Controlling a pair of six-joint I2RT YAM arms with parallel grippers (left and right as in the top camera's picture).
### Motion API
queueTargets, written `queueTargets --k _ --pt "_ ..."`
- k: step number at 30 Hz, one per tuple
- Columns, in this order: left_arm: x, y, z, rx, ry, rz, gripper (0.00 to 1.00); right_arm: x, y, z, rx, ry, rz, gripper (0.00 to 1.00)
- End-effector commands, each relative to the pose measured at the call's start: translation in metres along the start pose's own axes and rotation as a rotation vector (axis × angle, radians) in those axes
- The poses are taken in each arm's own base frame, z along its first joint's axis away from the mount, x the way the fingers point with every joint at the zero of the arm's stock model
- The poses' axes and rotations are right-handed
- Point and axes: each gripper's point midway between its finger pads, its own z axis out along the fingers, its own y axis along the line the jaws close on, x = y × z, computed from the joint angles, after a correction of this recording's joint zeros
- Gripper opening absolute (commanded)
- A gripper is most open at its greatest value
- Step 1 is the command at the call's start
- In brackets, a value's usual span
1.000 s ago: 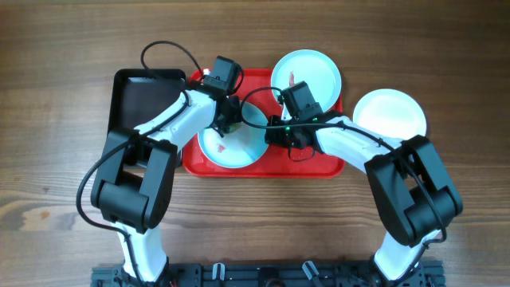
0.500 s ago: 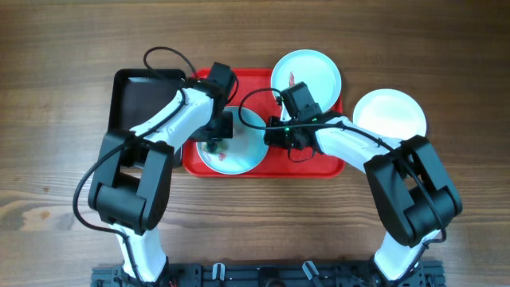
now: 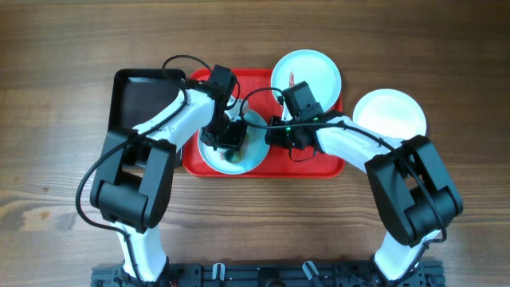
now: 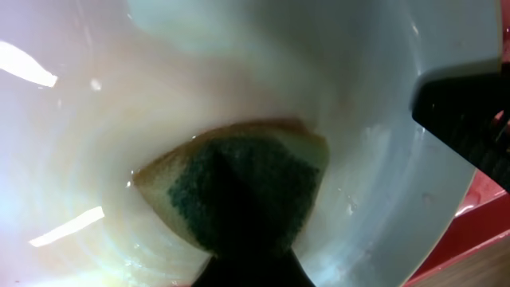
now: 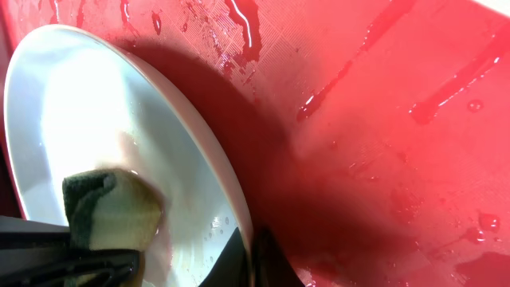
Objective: Clean dirty plates on tray and stack at the side
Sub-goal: 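Scrub the blue-rimmed plate with the sponge while the right gripper holds its rim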
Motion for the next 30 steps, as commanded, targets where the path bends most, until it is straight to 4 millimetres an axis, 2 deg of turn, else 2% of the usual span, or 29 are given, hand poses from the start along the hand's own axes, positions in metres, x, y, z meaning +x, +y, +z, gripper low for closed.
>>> queueTargets --k 1,3,8,15,18,25,28,30 --pt "0.018 0.021 0.021 -0.131 0.071 -0.093 0.04 0.006 -0.014 0.010 0.043 0.018 0.020 0.04" --pt "0.014 0.041 0.018 -0.251 0.033 -0.177 0.04 0.005 -0.014 0.010 0.042 0.017 0.020 0.04" --pt "0.007 0.063 0.019 -0.380 -0.057 -0.315 0.04 0.005 -0.014 0.010 0.042 0.016 0.019 0.04" --pt "0.038 0.093 0.024 -0.644 -0.150 -0.532 0.04 0.005 -0.014 0.010 0.043 0.015 0.019 0.04" --pt "0.044 0.095 0.024 -0.684 -0.184 -0.599 0.04 0.004 -0.015 0.010 0.048 0.012 0.019 0.04" --pt "0.044 0.099 0.021 -0.706 -0.263 -0.757 0.04 0.004 -0.015 0.010 0.049 0.012 0.020 0.04" --pt "0.033 0.104 0.016 -0.726 -0.337 -0.763 0.04 0.004 -0.015 0.010 0.049 0.011 0.020 0.04" --pt "0.017 0.104 0.015 -0.711 -0.391 -0.718 0.04 0.004 -0.015 0.010 0.048 0.012 0.020 0.04"
